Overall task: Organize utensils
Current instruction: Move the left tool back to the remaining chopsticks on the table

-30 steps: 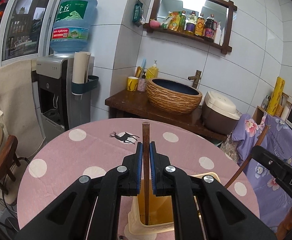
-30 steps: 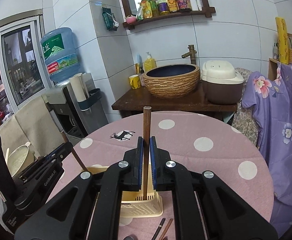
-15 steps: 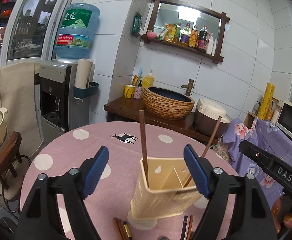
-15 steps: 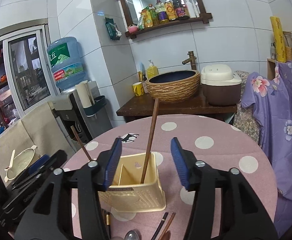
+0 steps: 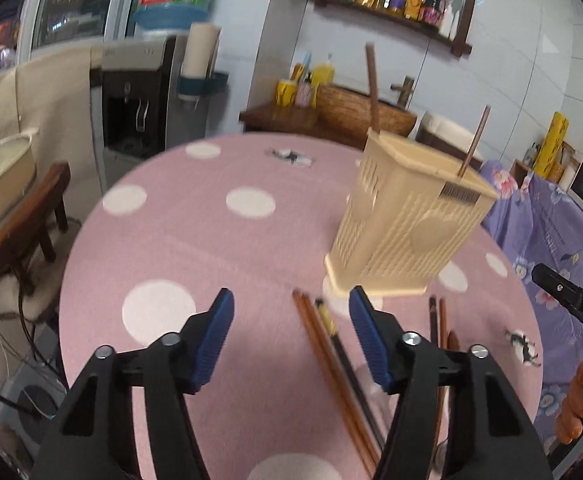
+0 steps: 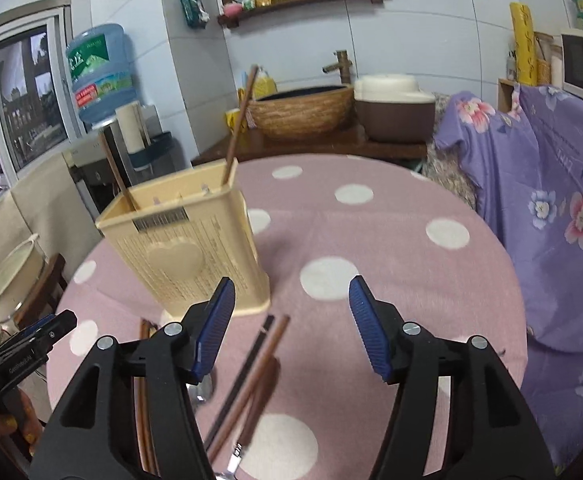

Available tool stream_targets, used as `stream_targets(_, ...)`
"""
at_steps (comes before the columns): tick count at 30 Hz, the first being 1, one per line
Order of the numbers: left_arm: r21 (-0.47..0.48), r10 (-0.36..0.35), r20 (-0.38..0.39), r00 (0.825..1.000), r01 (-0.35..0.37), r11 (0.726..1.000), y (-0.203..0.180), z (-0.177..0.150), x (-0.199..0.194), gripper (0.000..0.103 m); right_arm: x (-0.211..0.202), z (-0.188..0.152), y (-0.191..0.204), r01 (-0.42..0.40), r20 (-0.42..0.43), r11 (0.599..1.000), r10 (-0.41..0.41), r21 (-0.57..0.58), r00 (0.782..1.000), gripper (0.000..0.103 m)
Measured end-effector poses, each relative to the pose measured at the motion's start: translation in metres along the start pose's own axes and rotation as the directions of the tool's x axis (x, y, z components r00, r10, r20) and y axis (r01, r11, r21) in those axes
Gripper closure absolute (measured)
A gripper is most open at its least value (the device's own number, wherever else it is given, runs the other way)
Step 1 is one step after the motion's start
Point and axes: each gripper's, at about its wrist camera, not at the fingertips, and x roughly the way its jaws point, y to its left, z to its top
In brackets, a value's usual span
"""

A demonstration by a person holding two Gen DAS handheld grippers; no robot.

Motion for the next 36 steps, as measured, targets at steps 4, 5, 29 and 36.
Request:
stream_targets(4, 0.023, -0.011, -0.059, 0.998, 0.012, 1.000, -0.006, -0.019, 0.011, 0.051, 0.014, -0.025, -0.004, -0.008, -0.071, 1.000, 0.009, 0.014, 0.997, 0.043)
stream_targets(5, 0.034, -0.016, -0.077, 0.997, 0.019, 0.999, -0.010, -0.023, 0.015, 0.053, 0.017, -0.029, -0.004, -0.005, -0.080, 1.000, 0.007, 0.015, 0.997, 0.043)
stream_targets(29, 0.032, 0.048, -0.175, 0.983, -0.043, 0.999, 0.007, -0.047, 0.033, 0.066, 0.029, -0.061, -0.007, 0.014, -0.166, 0.999, -0.008, 0.032, 0.986, 0.043)
stream_targets(36, 0.007, 0.039, -0.176, 0.984, -0.039, 0.999, 0.005, -0.048, 0.037, 0.066, 0.044, -0.067, 0.013, 0.020, -0.252, 1.000, -0.024, -0.017, 0.967, 0.053)
